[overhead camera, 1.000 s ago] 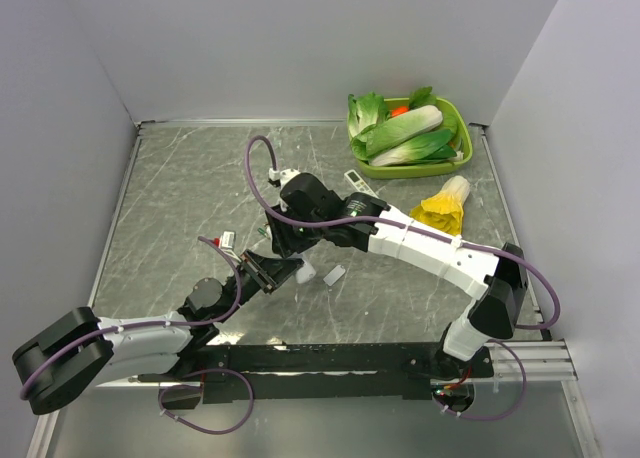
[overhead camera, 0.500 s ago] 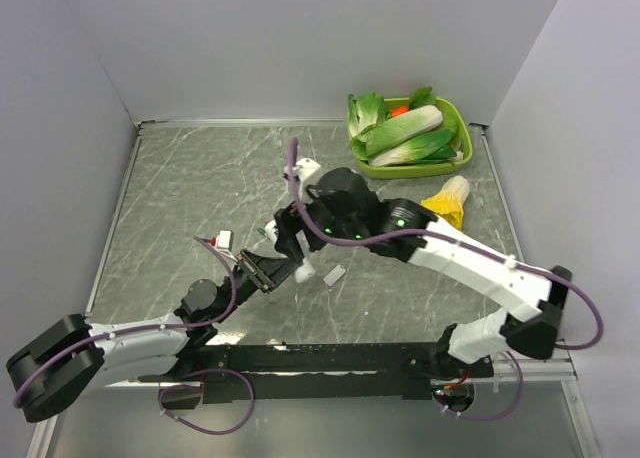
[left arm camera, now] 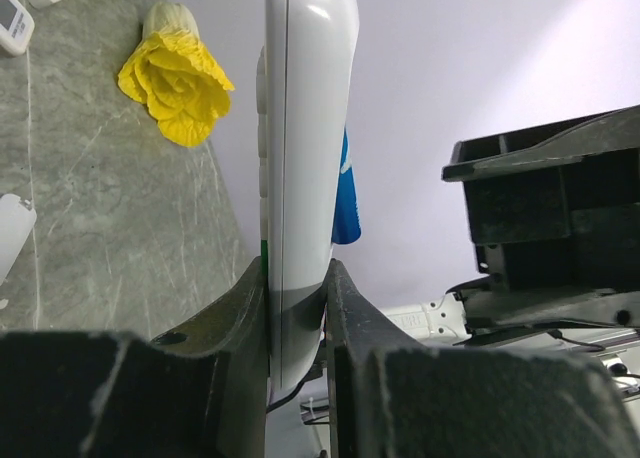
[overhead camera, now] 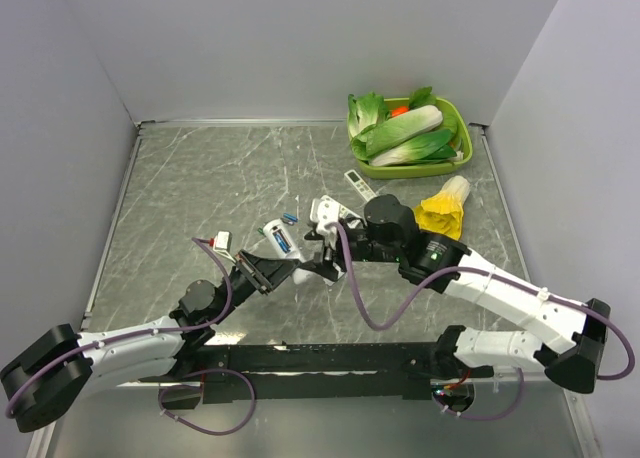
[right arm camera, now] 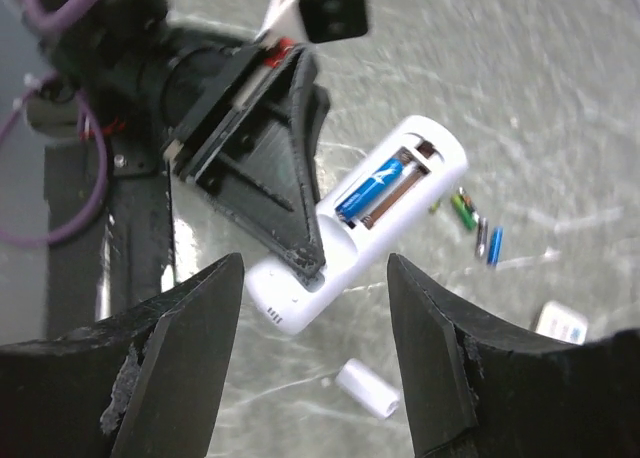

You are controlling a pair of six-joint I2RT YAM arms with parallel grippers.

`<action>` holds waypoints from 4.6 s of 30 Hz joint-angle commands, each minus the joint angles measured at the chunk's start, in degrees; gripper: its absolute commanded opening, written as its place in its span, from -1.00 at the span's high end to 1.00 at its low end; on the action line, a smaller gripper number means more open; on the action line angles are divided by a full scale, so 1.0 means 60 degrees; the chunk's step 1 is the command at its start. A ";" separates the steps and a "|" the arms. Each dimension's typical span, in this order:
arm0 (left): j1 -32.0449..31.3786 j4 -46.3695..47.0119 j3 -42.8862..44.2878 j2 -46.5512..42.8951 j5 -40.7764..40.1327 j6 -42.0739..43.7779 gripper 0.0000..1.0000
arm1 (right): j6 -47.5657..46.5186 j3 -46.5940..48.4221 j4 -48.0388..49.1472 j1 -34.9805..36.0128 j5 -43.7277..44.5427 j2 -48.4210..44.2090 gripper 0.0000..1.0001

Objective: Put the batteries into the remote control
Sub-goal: Load the battery into the remote control.

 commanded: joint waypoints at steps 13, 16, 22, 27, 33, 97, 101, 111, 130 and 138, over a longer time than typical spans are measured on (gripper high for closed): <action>0.0044 0.0244 -0.0711 -0.0036 0.0580 -0.0128 0.98 | -0.3739 0.0022 0.1402 -0.1809 -0.6113 0.1273 0.04; 0.0044 0.0317 -0.0623 0.0052 0.0624 -0.0099 0.98 | -0.3812 0.0082 0.1429 -0.1809 -0.6025 0.1463 0.03; 0.0044 0.0565 -0.0564 0.0345 0.0800 -0.0098 0.98 | -0.3944 0.0213 0.1371 -0.1824 -0.5806 0.1800 0.03; 0.0044 0.0771 -0.0505 0.0521 0.0917 -0.0099 0.98 | -0.4018 0.0258 0.1342 -0.1823 -0.5762 0.2020 0.03; 0.0044 0.0757 -0.0491 0.0478 0.0961 -0.0055 0.98 | -0.4120 0.0214 0.1225 -0.1838 -0.5645 0.2152 0.04; -0.0029 0.1225 0.0066 -0.0357 0.2060 0.0678 0.98 | -0.3388 -0.0680 0.2338 -0.0989 -0.3961 0.3763 0.74; -0.0029 0.1167 0.0110 -0.0488 0.2089 0.0722 0.98 | -0.3359 -0.0840 0.2411 -0.0901 -0.3566 0.3837 0.80; -0.0029 0.0097 -0.0197 -0.0739 0.1328 0.0502 0.98 | -0.1851 -0.0608 0.3085 -0.0769 -0.3989 0.2843 0.80; -0.0015 0.2046 -0.0652 0.0699 0.1679 0.0633 0.98 | 0.3946 -0.0970 0.3790 -0.1821 -0.1954 0.0058 -0.79; -0.0015 0.1534 -0.0432 -0.0239 0.1884 0.1117 0.98 | 0.6395 -0.2201 0.5046 -0.2234 -0.2934 0.0262 -0.90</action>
